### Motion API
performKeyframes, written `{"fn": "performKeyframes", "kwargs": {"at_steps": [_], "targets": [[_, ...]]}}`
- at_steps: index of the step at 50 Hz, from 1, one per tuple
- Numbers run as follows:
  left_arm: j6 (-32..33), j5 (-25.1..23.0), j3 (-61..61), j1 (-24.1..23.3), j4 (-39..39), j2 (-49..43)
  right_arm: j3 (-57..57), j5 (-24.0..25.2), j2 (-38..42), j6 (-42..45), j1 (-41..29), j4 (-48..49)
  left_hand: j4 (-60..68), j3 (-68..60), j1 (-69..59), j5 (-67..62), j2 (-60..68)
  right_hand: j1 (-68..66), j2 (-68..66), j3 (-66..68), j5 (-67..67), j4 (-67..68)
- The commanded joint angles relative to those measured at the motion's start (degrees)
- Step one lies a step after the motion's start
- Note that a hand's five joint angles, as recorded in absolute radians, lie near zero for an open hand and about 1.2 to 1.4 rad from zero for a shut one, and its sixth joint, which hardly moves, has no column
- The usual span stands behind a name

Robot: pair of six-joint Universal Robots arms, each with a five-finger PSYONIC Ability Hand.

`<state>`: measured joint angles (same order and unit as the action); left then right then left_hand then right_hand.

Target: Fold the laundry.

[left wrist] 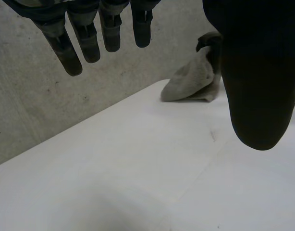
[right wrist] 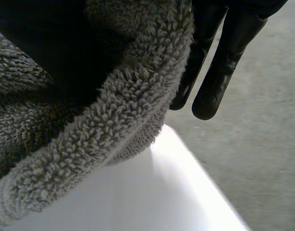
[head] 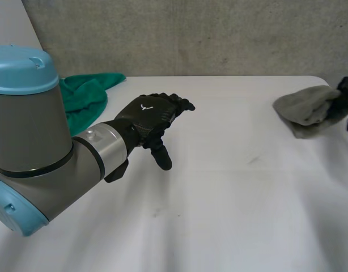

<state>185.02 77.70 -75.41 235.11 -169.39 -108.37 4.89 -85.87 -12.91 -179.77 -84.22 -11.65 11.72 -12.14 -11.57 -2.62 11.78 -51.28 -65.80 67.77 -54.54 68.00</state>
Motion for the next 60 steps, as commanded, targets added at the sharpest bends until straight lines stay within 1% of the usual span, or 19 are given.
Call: {"fn": "performKeyframes", "kwargs": {"at_steps": [1, 7, 8, 9, 10, 20, 24, 25, 28, 29, 33, 37, 43, 45, 47, 49, 50, 55, 60], "targets": [[-0.18, -0.01, 0.00, 0.00, -0.15, -0.88, 0.82, 1.68, -0.01, 4.61, 4.33, 1.28, -0.50, 0.92, 0.34, 1.39, -0.55, -28.72, -14.20, 12.23, -15.46, 12.00], [-1.06, -0.01, 0.09, 0.00, -0.24, -2.19, 0.82, 1.59, 1.83, 8.12, 6.18, 1.36, -0.50, 0.92, 0.34, 1.39, -0.55, -28.72, -14.20, 12.23, -15.46, 12.00], [-1.24, -0.01, 0.09, 0.00, -0.24, -2.46, 0.91, 1.85, 2.01, 8.30, 6.18, 1.36, -0.50, 0.92, 0.34, 1.39, -0.55, -22.11, -7.60, 5.62, -8.85, 5.40], [-1.33, -0.01, 0.09, 0.00, -0.24, -2.55, 0.91, 2.03, 2.19, 8.47, 6.09, 1.28, -0.50, 0.92, 0.34, 1.39, -0.55, -0.73, 13.78, -15.76, 12.53, -15.98], [-1.33, -0.01, 0.09, 0.00, -0.24, -2.63, 1.00, 2.11, 2.10, 8.91, 5.92, 0.67, -0.50, 0.92, 0.34, 1.39, -0.55, 41.28, 55.80, -57.77, 54.54, -58.00], [-1.33, 0.08, 0.09, 0.00, -0.24, -2.02, 3.89, 1.32, -3.78, 16.55, 6.35, -9.96, -0.50, 0.92, 0.34, 1.39, -0.55, 41.28, 55.80, -57.77, 54.54, -58.00], [-1.33, 0.08, 0.09, 0.00, -0.24, -1.84, 10.65, 0.45, -7.64, 26.21, 5.92, -14.71, -0.66, 1.08, 0.51, 1.56, -0.72, 41.28, 55.80, -57.77, 54.54, -58.00], [-1.24, 0.17, 0.09, 0.09, -0.24, -1.76, 13.88, -0.69, -9.74, 31.02, 6.09, -15.24, -0.66, 1.08, 0.51, 1.56, -0.72, 41.28, 55.80, -57.77, 54.54, -58.00], [-1.24, 0.08, 0.09, 0.61, -0.24, -0.88, 18.12, -3.85, -13.09, 36.41, 6.88, -14.37, -0.66, 1.08, 0.51, 1.56, -0.72, 41.28, 55.80, -57.77, 54.54, -58.00], [-1.24, 0.17, 0.09, 0.79, -0.24, -0.62, 20.22, -6.73, -15.10, 39.56, 7.75, -12.63, -0.83, 1.25, 0.68, 1.73, -0.89, 41.28, 55.80, -57.77, 54.54, -58.00], [-1.15, 0.08, 0.09, 1.84, -0.24, 0.44, 23.23, -11.76, -19.50, 45.28, 9.34, -6.13, -1.00, 1.42, 0.85, 1.90, -1.06, 41.28, 55.80, -57.77, 54.54, -58.00], [-0.89, -0.18, 0.09, 3.60, -0.85, 1.23, 24.11, -13.53, -24.17, 48.90, 9.25, -1.89, -1.17, 1.59, 1.02, 2.07, -1.23, 41.28, 55.80, -57.77, 54.54, -58.00], [-0.62, -0.18, 0.17, 8.08, -7.17, 1.50, 26.04, -12.57, -30.94, 47.68, 8.38, 1.62, -1.72, 2.14, 1.57, 2.62, -1.78, 41.28, 55.80, -57.77, 54.54, -58.00], [-0.62, -0.18, 0.09, 9.57, -9.72, 1.32, 29.46, -11.07, -33.40, 45.31, 5.66, 3.12, -1.72, 2.14, 1.57, 2.62, -1.78, 41.28, 55.80, -57.77, 54.54, -58.00], [0.08, -0.10, 0.70, 13.60, -14.19, 0.53, 34.53, -8.28, -36.63, 41.55, 0.94, 5.48, -1.72, 2.14, 1.57, 2.62, -1.78, 41.28, 55.80, -57.77, 54.54, -58.00], [1.04, -0.10, 1.05, 16.51, -15.70, -0.35, 38.93, -5.90, -39.27, 38.64, -2.41, 7.50, -1.72, 2.14, 1.57, 2.62, -1.78, 41.28, 55.80, -57.77, 54.54, -58.00], [2.35, -0.18, 1.75, 19.40, -16.49, -2.00, 41.05, -5.10, -40.51, 37.75, -3.48, 8.13, -1.72, 2.14, 1.57, 2.62, -1.78, 41.28, 55.80, -57.77, 54.54, -58.00], [6.93, -0.54, 6.67, 25.22, -17.03, -8.69, 53.19, 0.61, -47.99, 35.55, -12.26, 11.29, -1.72, 2.14, 1.57, 2.62, -1.78, 41.28, 55.80, -57.77, 54.54, -58.00], [12.20, -0.71, 11.94, 29.26, -17.29, -17.56, 62.51, 4.83, -50.37, 35.46, -21.50, 12.88, -1.72, 2.14, 1.57, 2.62, -1.78, 41.28, 55.80, -57.77, 54.54, -58.00]]}}
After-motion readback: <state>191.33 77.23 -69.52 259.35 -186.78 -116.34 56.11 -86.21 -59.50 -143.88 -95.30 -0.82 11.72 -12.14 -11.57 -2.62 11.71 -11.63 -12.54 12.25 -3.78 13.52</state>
